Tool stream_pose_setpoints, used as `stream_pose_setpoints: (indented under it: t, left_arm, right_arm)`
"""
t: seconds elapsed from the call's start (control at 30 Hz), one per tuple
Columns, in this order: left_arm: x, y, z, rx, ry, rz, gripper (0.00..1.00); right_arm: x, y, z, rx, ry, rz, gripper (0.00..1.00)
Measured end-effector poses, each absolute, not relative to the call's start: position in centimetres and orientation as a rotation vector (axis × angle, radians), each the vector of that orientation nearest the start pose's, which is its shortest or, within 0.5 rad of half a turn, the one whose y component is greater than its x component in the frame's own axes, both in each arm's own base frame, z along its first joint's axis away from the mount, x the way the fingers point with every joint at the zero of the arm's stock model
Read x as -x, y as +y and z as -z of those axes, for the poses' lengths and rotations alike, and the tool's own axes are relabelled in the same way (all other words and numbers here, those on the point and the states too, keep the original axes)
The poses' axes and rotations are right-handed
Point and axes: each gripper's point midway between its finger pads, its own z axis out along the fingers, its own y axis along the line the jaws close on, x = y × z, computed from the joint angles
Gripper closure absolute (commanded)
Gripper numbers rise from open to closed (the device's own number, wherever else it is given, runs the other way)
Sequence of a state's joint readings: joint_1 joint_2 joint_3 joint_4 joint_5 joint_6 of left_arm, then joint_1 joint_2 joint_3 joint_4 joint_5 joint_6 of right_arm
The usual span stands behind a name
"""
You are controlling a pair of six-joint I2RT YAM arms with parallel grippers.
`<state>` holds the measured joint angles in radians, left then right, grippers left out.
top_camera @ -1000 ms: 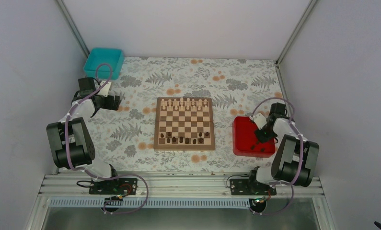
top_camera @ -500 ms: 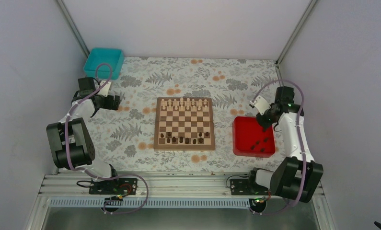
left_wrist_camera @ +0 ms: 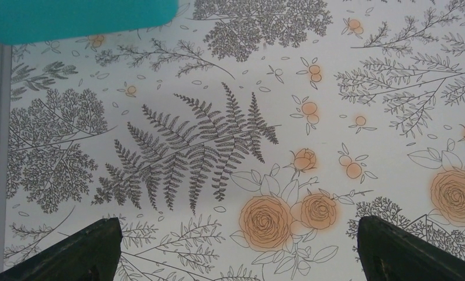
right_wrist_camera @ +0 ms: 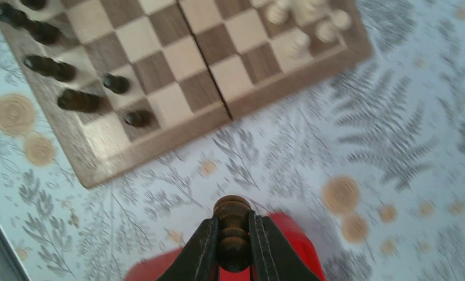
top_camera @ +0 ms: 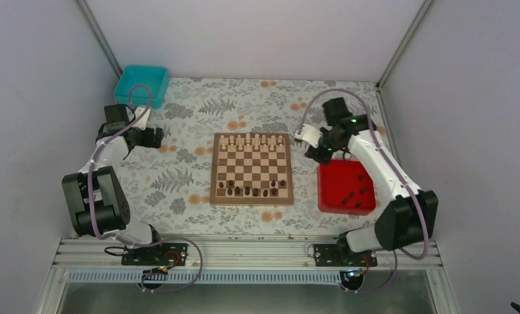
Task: Set up the chess pieces on the board
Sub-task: Place the chess piece on the chessboard.
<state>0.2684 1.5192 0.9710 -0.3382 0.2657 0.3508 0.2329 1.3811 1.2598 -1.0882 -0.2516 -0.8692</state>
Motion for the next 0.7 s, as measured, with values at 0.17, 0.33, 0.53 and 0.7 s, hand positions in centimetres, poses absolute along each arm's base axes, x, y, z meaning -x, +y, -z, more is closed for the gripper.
stream_pose_setpoints:
  t: [0.17,0.33,0.53,0.7]
  left_arm:
    - [-39.6,6.1,-11.9,-0.218,2.395,0.05,0.0]
    - [-39.6,6.0,-12.0,-0.219,2.391,0.051,0.0]
    - [-39.6,5.9,-12.1,-0.221,2.386,0.063,0.0]
    - [-39.6,5.8,-12.2,-0.222,2.384,0.067,0.0]
  right_arm:
    - [-27.8,16.6,-15.4,1.651,2.28,-0.224,0.87]
    - [-26.2,21.4,-13.4,1.804,2.255,-0.241,0.87]
    - [-24.5,24.1,-12.0,1.899,2.227,-0.219,0.87]
    - [-24.9,24.8,-10.9,1.904,2.23,-0.18,0.86]
